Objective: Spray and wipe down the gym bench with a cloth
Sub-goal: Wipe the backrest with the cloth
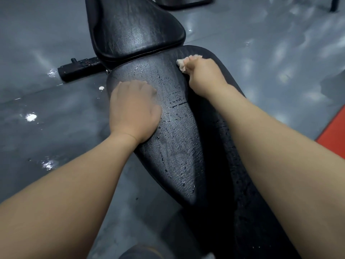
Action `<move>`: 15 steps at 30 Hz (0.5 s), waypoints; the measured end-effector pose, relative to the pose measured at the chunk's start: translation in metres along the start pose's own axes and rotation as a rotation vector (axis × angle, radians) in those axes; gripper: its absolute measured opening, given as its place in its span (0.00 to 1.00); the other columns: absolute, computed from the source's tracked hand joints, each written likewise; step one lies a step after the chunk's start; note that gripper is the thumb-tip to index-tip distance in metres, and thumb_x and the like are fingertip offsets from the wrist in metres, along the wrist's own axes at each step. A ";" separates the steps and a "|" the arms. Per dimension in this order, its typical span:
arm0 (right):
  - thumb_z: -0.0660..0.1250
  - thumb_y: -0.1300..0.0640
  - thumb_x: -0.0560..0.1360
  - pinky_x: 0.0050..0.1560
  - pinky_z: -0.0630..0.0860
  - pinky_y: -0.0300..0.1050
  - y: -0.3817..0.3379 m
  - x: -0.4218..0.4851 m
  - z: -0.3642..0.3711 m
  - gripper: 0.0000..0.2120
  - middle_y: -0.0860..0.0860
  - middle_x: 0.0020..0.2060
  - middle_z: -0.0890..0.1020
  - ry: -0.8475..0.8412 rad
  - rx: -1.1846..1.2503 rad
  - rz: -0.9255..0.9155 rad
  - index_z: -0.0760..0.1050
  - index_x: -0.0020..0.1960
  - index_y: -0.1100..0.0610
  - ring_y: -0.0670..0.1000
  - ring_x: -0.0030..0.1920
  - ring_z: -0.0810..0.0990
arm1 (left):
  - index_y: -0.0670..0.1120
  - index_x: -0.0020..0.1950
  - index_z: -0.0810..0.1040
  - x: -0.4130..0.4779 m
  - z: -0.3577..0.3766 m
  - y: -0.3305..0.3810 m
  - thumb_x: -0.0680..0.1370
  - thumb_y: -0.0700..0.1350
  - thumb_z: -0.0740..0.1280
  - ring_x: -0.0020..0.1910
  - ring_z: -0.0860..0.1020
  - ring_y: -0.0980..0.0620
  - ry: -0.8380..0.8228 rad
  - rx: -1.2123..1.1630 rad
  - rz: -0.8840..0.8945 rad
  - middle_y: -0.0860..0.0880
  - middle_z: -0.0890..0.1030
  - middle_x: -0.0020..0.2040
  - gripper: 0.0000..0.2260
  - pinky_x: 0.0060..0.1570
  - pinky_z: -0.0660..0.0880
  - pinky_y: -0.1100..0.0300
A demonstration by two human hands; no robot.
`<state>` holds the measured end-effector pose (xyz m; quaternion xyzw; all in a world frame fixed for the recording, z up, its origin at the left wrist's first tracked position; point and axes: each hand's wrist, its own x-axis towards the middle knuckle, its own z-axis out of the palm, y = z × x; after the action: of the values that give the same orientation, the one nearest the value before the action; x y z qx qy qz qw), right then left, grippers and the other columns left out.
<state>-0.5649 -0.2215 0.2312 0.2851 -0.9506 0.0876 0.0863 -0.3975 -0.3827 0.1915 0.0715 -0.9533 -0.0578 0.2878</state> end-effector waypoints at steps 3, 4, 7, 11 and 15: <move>0.62 0.60 0.78 0.58 0.77 0.57 -0.017 -0.044 -0.002 0.17 0.55 0.66 0.78 0.026 0.030 -0.067 0.76 0.66 0.55 0.63 0.61 0.79 | 0.49 0.59 0.80 -0.001 0.000 -0.001 0.74 0.51 0.63 0.62 0.72 0.41 -0.005 0.005 0.000 0.47 0.78 0.60 0.15 0.71 0.61 0.46; 0.62 0.60 0.78 0.57 0.78 0.57 -0.023 -0.062 -0.003 0.17 0.54 0.67 0.78 0.037 0.036 -0.117 0.76 0.67 0.55 0.62 0.61 0.79 | 0.49 0.58 0.80 -0.001 0.000 -0.001 0.74 0.51 0.63 0.62 0.72 0.41 -0.004 0.004 -0.004 0.47 0.78 0.60 0.15 0.71 0.61 0.46; 0.60 0.60 0.78 0.60 0.77 0.51 -0.037 -0.099 -0.006 0.21 0.50 0.71 0.75 0.043 0.058 -0.237 0.73 0.70 0.53 0.54 0.70 0.74 | 0.49 0.58 0.80 -0.002 0.000 0.000 0.74 0.51 0.63 0.62 0.72 0.41 -0.008 -0.010 -0.010 0.47 0.78 0.60 0.15 0.72 0.62 0.45; 0.60 0.61 0.77 0.53 0.78 0.50 -0.030 -0.087 0.001 0.20 0.47 0.68 0.75 0.043 0.009 -0.224 0.72 0.67 0.50 0.55 0.65 0.77 | 0.49 0.59 0.80 -0.001 -0.001 0.000 0.74 0.51 0.62 0.63 0.72 0.42 -0.019 -0.011 -0.012 0.48 0.78 0.61 0.16 0.74 0.60 0.45; 0.61 0.63 0.77 0.50 0.75 0.48 -0.018 -0.038 -0.001 0.15 0.52 0.63 0.79 0.041 0.006 -0.066 0.75 0.62 0.53 0.61 0.58 0.80 | 0.50 0.59 0.80 0.001 -0.001 0.002 0.74 0.52 0.61 0.63 0.72 0.42 -0.028 -0.010 -0.011 0.48 0.78 0.61 0.17 0.74 0.60 0.45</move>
<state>-0.5237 -0.2163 0.2267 0.3146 -0.9384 0.0936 0.1078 -0.3980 -0.3808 0.1929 0.0747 -0.9564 -0.0653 0.2745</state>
